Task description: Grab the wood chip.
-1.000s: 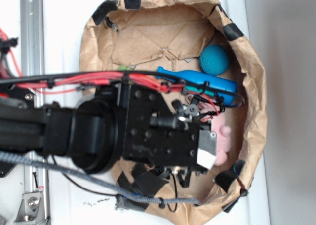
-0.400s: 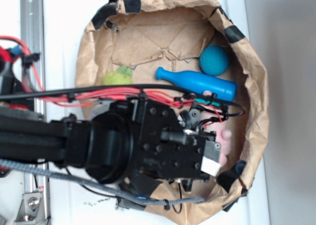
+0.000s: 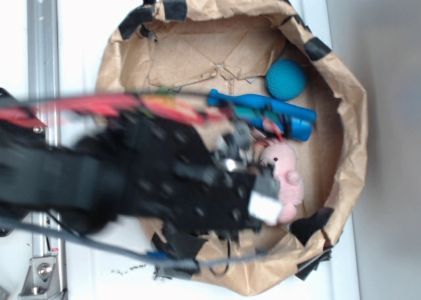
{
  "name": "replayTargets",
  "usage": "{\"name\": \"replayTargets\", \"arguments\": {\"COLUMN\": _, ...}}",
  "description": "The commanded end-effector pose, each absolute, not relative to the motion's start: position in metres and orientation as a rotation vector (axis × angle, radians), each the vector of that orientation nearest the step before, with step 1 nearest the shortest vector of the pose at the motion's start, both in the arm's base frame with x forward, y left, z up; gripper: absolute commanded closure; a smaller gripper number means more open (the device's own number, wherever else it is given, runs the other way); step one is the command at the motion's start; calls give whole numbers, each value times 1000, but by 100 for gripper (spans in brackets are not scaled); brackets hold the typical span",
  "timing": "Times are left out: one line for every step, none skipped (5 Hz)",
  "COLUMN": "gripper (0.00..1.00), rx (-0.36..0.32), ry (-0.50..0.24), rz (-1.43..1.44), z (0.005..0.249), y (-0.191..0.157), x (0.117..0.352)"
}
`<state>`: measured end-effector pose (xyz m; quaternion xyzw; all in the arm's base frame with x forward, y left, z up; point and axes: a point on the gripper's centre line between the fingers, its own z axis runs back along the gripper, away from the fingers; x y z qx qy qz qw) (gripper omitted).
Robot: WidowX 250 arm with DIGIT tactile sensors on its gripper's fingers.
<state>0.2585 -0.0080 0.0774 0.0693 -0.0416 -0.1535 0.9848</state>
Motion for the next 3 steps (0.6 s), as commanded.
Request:
{"name": "replayTargets", "arguments": {"gripper": 100, "rx": 217, "ry": -6, "rz": 91, "z": 156, "y": 13, "x": 250}}
{"name": "replayTargets", "arguments": {"gripper": 100, "rx": 127, "ry": -8, "rz": 342, "z": 172, "y": 20, "x": 251}}
{"name": "replayTargets", "arguments": {"gripper": 100, "rx": 90, "ry": 48, "rz": 466, "z": 170, "y": 23, "x": 260}}
